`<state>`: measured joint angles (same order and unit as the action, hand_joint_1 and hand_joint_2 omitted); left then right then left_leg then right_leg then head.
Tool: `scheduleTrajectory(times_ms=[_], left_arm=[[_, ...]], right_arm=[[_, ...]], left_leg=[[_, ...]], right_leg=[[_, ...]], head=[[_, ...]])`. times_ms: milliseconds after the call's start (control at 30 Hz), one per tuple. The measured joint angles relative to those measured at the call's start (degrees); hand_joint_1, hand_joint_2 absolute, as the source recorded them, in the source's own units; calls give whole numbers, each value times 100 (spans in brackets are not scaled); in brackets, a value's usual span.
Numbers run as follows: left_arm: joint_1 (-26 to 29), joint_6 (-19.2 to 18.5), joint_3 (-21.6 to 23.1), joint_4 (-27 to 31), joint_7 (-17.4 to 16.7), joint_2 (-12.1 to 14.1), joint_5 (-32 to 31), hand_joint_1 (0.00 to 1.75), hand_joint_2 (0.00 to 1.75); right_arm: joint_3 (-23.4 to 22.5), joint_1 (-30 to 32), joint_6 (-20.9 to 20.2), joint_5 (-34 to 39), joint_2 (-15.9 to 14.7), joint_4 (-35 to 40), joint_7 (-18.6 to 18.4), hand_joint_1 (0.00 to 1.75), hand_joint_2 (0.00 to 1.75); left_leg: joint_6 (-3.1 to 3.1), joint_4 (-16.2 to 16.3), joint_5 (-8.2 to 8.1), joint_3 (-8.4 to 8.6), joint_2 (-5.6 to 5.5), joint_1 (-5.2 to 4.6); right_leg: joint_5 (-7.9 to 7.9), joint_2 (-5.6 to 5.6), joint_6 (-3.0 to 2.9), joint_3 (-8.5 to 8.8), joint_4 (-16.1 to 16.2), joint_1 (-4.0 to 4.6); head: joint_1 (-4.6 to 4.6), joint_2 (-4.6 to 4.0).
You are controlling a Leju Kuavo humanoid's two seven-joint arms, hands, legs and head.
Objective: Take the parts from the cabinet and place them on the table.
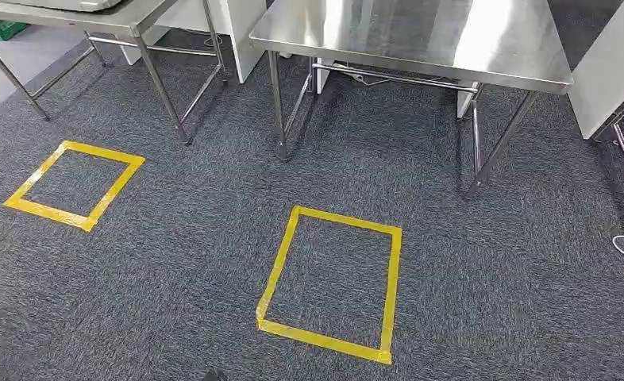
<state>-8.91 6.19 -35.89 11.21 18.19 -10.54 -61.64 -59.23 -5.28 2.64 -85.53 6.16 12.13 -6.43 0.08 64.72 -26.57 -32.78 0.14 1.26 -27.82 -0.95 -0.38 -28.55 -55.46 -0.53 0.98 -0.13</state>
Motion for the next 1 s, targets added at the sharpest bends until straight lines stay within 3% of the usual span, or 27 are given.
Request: scheduleTrajectory(times_ms=[33,67,133,167,200,467,733,767,800,833,867,933,967,1000], left_arm=[[-10,0,0,4,2,11,0,0,0],[-20,0,0,4,2,15,0,0,0],[-24,0,0,4,4,15,0,0,0],[-18,0,0,4,4,15,0,0,0],[-11,0,0,4,4,13,0,0,0],[4,-2,0,4,7,11,-2,0,0],[5,-2,0,4,4,11,-2,0,0],[5,-2,0,4,4,18,-7,0,0],[0,-4,0,4,-2,15,-7,0,0],[-1,-4,0,4,-4,11,-7,0,0],[-3,-4,0,4,-13,7,-11,0,0],[1,-7,0,4,-26,0,-15,0,0],[12,-7,0,4,-33,-2,-15,0,0],[18,-7,0,2,-50,0,-15,0,0]], right_arm=[[0,3,-7,-2,0,0,11,0,0],[2,-2,-15,-2,2,0,17,0,0],[2,-19,-24,-4,-2,0,22,0,0],[2,-29,-24,-4,-2,0,22,0,0],[2,-27,-24,-4,-11,0,22,0,0],[2,-16,-28,-11,-20,0,24,0,0],[2,-10,-57,-31,-26,0,24,0,0],[2,-11,-63,-37,-17,0,24,0,0],[4,-19,-63,-46,-20,0,24,0,0],[4,-24,-63,-52,-26,0,24,0,0],[4,-21,-63,-54,-26,0,24,0,0],[4,-8,-70,-55,-30,0,24,0,0],[4,5,-81,-55,-42,0,24,0,0],[4,10,-122,-57,-42,0,22,0,0]], left_leg=[[52,-485,-102,387,-1,-32],[76,-703,-164,479,5,-44],[92,-793,-182,458,6,-80],[72,-925,-241,492,1,-61],[75,-908,-200,459,3,-83],[205,-900,-142,394,39,-212],[231,-882,-129,369,40,-225],[292,-864,-129,351,31,-242],[336,-938,-76,361,30,-201],[332,-1036,-1,410,39,-108],[357,-1071,34,407,2,-99],[360,-1069,54,360,-21,-87],[348,-1065,61,337,-49,-87],[332,-1055,71,316,-83,-84]], right_leg=[[18,-3,30,-47,-8,30],[44,-13,67,-33,-24,42],[94,-31,143,-94,-22,36],[62,-35,96,-150,-73,80],[106,-34,43,-176,-45,100],[215,-11,205,-236,-32,31],[241,-12,235,-248,-21,8],[286,-30,283,-237,20,-99],[305,-40,310,-217,49,-44],[240,-31,299,-269,-21,-15],[88,10,281,-378,-218,-28],[-315,39,214,-753,-1062,-45],[-487,44,214,-952,-1529,-56],[-532,44,252,-1043,-1760,-72]], head=[[2,0],[-9,0],[22,0],[2,0],[-11,0],[-7,0],[-4,0],[4,0],[20,0],[9,0],[2,0],[-20,0],[-11,0],[-15,0]])
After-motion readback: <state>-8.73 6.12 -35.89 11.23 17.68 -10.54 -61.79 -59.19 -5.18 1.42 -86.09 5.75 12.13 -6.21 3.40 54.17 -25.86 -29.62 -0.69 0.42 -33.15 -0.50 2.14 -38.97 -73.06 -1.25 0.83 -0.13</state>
